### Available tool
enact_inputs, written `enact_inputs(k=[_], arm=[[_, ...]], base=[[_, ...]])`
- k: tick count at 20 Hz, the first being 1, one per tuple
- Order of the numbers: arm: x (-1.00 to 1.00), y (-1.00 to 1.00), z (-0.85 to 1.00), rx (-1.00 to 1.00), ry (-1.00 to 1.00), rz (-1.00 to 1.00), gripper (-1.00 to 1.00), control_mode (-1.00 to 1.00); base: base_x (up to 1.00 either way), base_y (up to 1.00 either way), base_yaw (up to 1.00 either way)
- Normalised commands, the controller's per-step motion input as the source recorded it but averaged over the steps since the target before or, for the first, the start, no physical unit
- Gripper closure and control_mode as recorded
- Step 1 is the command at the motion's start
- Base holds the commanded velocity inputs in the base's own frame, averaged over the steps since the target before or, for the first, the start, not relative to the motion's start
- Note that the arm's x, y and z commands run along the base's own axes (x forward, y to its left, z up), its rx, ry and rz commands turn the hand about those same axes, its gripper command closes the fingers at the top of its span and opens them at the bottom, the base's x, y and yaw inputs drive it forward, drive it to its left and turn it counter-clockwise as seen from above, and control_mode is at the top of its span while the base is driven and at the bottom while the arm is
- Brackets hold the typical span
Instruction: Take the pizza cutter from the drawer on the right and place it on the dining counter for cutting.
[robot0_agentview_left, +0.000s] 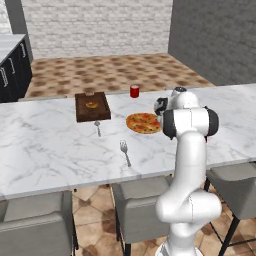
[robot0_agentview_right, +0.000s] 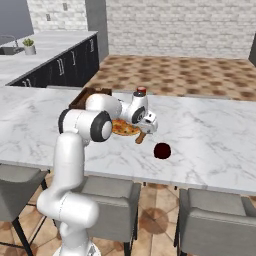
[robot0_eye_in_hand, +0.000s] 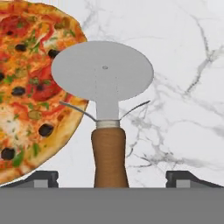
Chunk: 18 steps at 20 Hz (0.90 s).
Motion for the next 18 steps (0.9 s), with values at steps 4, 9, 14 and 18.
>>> enact_inputs(k=[4,9,14,18], arm=[[-0.58,0.03,0.68,-0.01,-0.01,0.00,-1.00,-1.00],[-0.99,0.32,0.55,-0.06,-0.05,0.05,-1.00,-1.00],[-0.99,0.56,0.56,-0.06,-0.01,0.15,-1.00,-1.00],[-1.00,0.48,0.56,-0.03,-0.01,0.15,-1.00,-1.00]], base=[[0.00,0.00,0.00],[0.00,0.00,0.00],[0.00,0.00,0.00],[0.00,0.00,0.00]])
